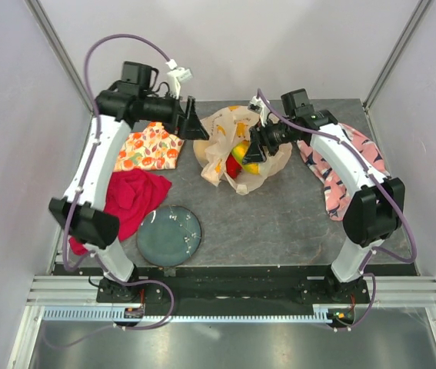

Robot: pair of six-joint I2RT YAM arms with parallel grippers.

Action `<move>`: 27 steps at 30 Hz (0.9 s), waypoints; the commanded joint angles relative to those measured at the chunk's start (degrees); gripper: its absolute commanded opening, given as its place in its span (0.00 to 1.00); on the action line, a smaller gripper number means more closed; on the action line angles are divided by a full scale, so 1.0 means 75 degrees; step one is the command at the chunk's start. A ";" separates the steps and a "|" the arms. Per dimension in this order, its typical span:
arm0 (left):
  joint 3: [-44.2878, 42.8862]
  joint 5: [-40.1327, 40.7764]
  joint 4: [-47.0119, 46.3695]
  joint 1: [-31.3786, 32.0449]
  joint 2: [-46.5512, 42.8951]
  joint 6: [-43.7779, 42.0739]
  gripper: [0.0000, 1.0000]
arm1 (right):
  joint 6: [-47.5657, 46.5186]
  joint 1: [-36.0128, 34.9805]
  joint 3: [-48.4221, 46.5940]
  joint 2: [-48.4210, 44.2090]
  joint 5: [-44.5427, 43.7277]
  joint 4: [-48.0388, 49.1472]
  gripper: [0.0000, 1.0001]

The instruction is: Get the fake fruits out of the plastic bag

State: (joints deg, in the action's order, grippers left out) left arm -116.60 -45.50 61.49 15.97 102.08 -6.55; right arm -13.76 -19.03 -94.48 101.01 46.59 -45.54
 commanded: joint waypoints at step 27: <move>-0.0649 -0.2840 -0.0078 0.1539 0.1717 -0.0100 0.80 | 0.0182 -0.0252 0.0152 -0.1129 0.0937 0.0482 0.52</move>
State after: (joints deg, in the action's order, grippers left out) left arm -119.83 -62.83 61.63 26.15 114.10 -6.94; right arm -13.26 -20.53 -91.42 92.53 50.94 -44.62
